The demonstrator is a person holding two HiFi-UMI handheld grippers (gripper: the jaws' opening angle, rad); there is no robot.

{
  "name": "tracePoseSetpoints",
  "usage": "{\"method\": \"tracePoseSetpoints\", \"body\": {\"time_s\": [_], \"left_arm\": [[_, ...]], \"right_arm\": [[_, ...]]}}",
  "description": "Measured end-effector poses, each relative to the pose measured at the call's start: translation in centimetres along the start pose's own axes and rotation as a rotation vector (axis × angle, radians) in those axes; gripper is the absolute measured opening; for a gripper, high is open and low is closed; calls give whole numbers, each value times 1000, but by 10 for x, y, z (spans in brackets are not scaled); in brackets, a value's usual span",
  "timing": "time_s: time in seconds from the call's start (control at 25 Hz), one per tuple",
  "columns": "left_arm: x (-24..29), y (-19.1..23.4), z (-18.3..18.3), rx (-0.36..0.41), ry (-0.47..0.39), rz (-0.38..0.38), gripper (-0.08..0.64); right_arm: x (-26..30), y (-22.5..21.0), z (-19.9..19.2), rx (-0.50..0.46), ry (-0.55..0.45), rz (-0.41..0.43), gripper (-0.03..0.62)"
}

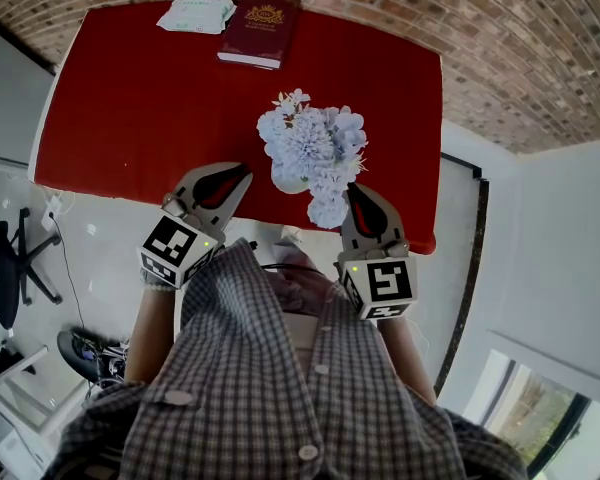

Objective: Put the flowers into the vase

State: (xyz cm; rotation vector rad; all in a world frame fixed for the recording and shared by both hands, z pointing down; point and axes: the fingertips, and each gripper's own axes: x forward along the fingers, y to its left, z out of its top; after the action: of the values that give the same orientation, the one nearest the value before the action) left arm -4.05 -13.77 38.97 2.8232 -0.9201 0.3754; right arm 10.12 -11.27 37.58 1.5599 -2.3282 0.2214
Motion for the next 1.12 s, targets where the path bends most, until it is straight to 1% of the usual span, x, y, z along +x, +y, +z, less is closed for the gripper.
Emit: {"method": "tracePoseSetpoints", "body": {"time_s": [0.12,0.32,0.52,0.68,0.84,1.12], "left_arm": [[-5,1,7,4,-18,14,15],[-12,3,13,9,-29,35,8],[-13,-3,20,15,-41,7,8],[-12,-8,23,26,-45,-14,8],[-9,-11,21,36,-31,-27,8],[-7,-15,20,48,-23,-37,8]], "right_arm": [[-2,-3,6,16,-14,-6,8],[-8,-4,22,38,-43,-2,6],[-5,-12,18,42,-25,-26,6],[-6,-13,16,43,-14,-25,6],[-6,-11,16,38,-13,-18,6],[-7,-8,13,31,-7,-10,6]]}}
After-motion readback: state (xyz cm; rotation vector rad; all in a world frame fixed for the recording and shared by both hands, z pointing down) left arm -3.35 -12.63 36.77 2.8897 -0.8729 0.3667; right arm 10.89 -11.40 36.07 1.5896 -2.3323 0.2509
